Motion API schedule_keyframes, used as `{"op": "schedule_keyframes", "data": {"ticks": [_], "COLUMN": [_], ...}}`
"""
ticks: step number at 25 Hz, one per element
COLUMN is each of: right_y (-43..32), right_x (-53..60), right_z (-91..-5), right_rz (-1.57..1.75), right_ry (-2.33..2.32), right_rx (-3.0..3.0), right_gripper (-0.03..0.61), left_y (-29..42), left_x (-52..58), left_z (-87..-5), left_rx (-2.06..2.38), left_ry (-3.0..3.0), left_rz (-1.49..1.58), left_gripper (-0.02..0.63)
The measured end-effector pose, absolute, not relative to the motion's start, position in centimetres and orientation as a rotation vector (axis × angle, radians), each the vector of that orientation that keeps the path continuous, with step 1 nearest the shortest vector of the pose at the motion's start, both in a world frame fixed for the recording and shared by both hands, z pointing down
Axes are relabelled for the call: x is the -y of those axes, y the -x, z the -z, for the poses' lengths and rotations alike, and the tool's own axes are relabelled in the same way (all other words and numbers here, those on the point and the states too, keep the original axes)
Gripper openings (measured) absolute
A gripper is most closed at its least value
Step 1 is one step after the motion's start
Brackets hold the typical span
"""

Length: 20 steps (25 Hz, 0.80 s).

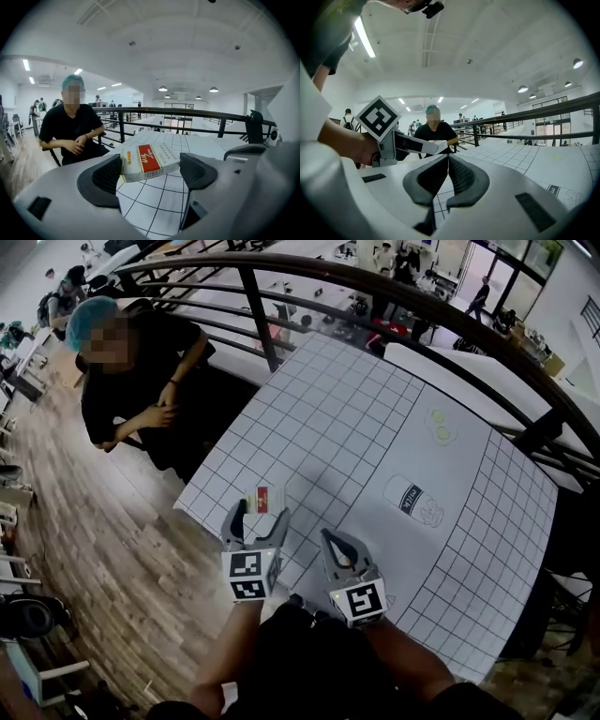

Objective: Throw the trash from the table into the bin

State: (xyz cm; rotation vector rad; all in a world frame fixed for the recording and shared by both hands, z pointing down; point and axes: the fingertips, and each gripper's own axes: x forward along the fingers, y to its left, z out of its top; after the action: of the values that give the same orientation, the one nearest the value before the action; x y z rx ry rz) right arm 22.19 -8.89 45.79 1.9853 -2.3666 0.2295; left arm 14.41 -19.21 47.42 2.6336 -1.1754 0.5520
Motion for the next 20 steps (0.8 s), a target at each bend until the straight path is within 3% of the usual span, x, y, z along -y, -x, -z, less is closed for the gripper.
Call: {"op": "schedule_keyframes", "data": {"ticks": [10, 20], "right_y": [-16.5, -5.6], "right_x": [10.2, 11.6], "right_z": [-46.6, -46.9], "right_rz": [-0.283, -0.248], "right_ry": [-1.801, -1.544], "right_rx": [2.493, 2.625], "right_gripper": [0.025, 0.025], "left_y": [-7.2, 4.9], "left_x": [18.3, 17.3], "left_z": [-46.5, -47.0], "left_rx": [1.382, 1.589], "left_ry": [-2.523, -2.368], "left_rz": [-0.501, -0.444], "left_gripper": [0.416, 0.414]}}
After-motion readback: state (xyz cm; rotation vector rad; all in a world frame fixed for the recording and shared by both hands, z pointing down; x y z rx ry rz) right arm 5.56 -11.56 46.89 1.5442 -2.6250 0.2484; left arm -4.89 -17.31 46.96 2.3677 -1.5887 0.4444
